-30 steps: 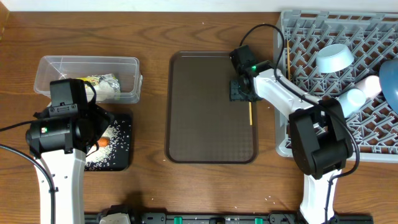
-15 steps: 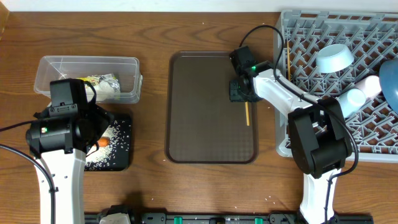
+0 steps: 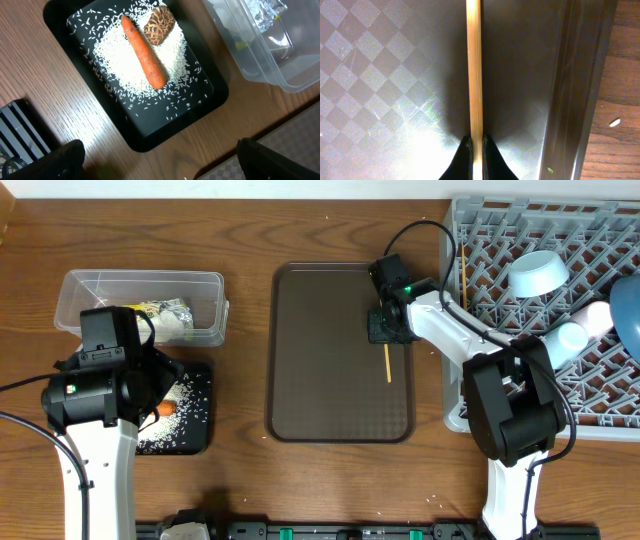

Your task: Sort waste into correct bins and load items into the dishwasher rack

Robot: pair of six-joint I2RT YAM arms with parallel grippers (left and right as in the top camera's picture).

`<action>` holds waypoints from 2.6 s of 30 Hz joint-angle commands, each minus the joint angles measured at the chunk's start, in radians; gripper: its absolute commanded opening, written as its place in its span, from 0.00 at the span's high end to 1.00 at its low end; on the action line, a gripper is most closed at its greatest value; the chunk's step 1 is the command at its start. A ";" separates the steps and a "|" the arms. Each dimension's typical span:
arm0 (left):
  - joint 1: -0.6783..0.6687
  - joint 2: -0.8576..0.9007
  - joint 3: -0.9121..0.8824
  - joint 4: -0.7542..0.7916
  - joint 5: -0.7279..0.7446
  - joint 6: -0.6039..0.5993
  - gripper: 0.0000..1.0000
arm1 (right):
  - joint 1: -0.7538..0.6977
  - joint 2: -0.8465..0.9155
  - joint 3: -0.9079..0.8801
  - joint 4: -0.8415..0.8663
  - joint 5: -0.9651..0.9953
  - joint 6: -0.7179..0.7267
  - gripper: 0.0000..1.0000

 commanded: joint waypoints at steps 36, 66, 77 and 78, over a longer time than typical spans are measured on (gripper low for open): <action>0.005 0.001 -0.003 -0.003 -0.012 -0.016 0.02 | -0.415 -0.380 0.001 -0.015 -0.026 -0.305 0.98; 0.005 0.001 -0.003 -0.003 -0.012 -0.016 0.02 | -0.402 -0.743 0.000 -0.475 -0.068 -0.126 0.29; 0.005 0.001 -0.003 -0.003 -0.012 -0.016 0.02 | -0.341 -1.049 -0.233 -0.586 -0.097 0.010 0.25; 0.005 0.001 -0.003 -0.003 -0.012 -0.016 0.02 | -0.325 -1.103 -0.293 -0.574 -0.097 0.031 0.25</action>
